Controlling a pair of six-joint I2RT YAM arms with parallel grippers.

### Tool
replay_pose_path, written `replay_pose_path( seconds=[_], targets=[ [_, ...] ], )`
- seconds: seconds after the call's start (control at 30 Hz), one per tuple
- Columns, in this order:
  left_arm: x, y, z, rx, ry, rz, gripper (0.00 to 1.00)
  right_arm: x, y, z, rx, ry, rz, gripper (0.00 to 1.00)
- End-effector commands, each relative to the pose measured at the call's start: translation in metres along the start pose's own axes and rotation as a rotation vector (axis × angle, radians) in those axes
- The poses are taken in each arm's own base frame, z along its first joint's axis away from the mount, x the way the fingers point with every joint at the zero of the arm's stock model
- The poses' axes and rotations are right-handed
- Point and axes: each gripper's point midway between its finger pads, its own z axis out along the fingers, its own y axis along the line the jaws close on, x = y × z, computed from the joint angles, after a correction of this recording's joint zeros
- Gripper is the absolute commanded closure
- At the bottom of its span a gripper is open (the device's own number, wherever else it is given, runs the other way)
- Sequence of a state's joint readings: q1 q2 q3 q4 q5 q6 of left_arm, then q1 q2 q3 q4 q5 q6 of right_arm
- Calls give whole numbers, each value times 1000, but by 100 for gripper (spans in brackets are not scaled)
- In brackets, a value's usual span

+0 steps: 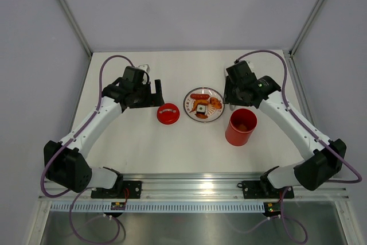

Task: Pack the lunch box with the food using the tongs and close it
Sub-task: Adjust the packing box at the center of the board, then pick up the clamp at the center of the board.

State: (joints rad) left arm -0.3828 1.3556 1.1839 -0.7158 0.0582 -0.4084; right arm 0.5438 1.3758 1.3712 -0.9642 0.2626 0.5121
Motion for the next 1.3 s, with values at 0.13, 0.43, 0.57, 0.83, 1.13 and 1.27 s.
replay_pose_path(
  seconds=[0.13, 0.43, 0.57, 0.83, 1.13, 1.27],
  targets=[
    [-9, -1, -10, 13, -56, 8, 1, -67, -28, 32, 55, -52, 25, 29],
    [-5, 1, -10, 8, -53, 10, 1, -73, -42, 122, 117, 138, -73, 3],
    [-6, 1, -11, 10, -57, 10, 1, -71, -47, 148, 116, 178, -59, 2],
    [-2, 1, -10, 15, -46, 11, 1, -49, -64, 197, 125, 260, -42, 3],
    [0, 0, -11, 24, -43, 8, 1, -38, -75, 228, 150, 275, -62, 17],
    [-1, -1, -13, 24, -46, 10, 1, -40, -76, 237, 151, 249, -76, 23]
  ],
)
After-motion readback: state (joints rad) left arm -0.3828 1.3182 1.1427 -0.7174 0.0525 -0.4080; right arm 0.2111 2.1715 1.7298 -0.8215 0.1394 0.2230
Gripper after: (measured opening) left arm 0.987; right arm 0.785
